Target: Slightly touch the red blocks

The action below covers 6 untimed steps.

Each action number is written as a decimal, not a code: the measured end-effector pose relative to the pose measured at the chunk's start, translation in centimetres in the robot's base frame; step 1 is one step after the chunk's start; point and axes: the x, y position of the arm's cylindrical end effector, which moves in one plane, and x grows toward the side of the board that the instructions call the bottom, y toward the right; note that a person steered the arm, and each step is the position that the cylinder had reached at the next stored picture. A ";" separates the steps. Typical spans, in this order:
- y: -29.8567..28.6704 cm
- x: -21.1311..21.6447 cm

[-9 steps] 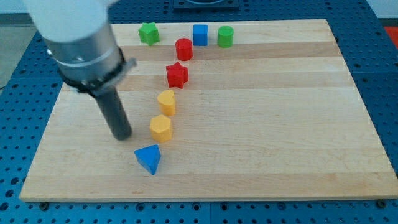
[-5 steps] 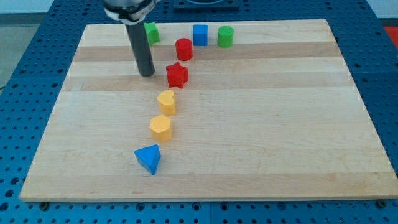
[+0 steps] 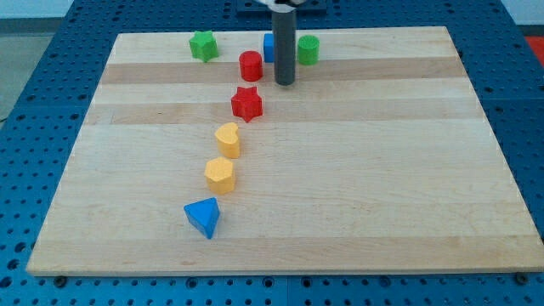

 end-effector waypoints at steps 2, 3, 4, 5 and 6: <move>6.2 -0.6; 13.0 -1.7; 13.6 -8.8; 11.6 -12.2; 8.3 -12.1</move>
